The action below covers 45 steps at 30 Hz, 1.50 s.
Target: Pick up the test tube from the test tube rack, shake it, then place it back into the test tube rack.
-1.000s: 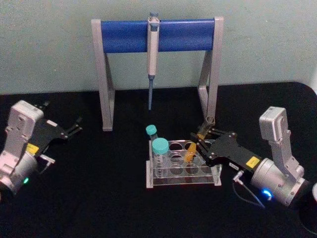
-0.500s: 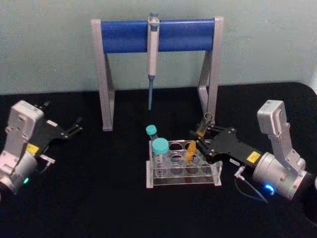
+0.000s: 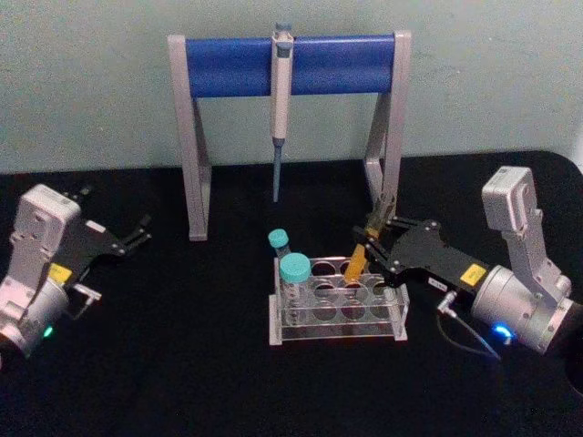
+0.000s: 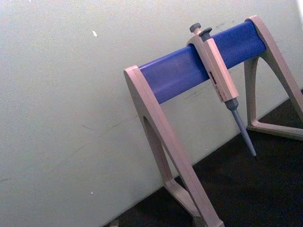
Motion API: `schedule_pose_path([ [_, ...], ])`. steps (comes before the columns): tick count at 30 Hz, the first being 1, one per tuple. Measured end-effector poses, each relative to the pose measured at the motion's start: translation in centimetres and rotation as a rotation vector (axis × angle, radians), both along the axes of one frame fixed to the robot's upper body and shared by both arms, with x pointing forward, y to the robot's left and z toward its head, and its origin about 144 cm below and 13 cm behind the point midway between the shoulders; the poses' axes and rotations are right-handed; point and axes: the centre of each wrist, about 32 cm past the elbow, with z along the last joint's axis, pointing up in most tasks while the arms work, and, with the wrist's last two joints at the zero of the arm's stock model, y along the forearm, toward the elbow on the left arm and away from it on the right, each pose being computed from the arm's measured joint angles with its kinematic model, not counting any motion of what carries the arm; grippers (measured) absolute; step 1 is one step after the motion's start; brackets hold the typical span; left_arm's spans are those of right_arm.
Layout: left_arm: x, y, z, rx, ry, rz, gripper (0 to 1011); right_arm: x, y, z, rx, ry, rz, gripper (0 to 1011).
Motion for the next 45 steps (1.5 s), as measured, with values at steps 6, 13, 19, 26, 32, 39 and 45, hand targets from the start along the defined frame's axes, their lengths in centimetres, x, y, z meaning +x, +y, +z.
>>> schedule_pose_path([
  [6,0.0,0.0,0.0,0.000,0.000,0.000,1001,0.1,0.0,0.7,0.006,-0.012,0.007,229],
  [13,0.0,0.0,0.0,0.000,0.000,0.000,1001,0.1,0.0,1.5,0.002,-0.027,0.018,229],
  [19,0.0,0.0,0.0,0.000,0.000,0.000,1001,0.0,0.0,2.3,-0.005,-0.041,0.030,229],
  [26,0.0,0.0,0.0,0.000,0.000,0.000,1001,-0.2,0.0,2.9,-0.001,-0.038,0.034,229],
  [32,0.0,0.0,0.0,0.000,0.000,0.000,1001,-0.4,-0.4,3.5,0.002,-0.040,0.016,229],
  [39,0.0,0.0,0.0,0.000,0.000,0.000,1001,-0.7,-1.1,3.7,0.009,-0.037,-0.010,229],
  [45,0.0,0.0,0.0,0.000,0.000,0.000,1002,-0.4,-1.6,3.8,0.018,-0.037,-0.029,229],
])
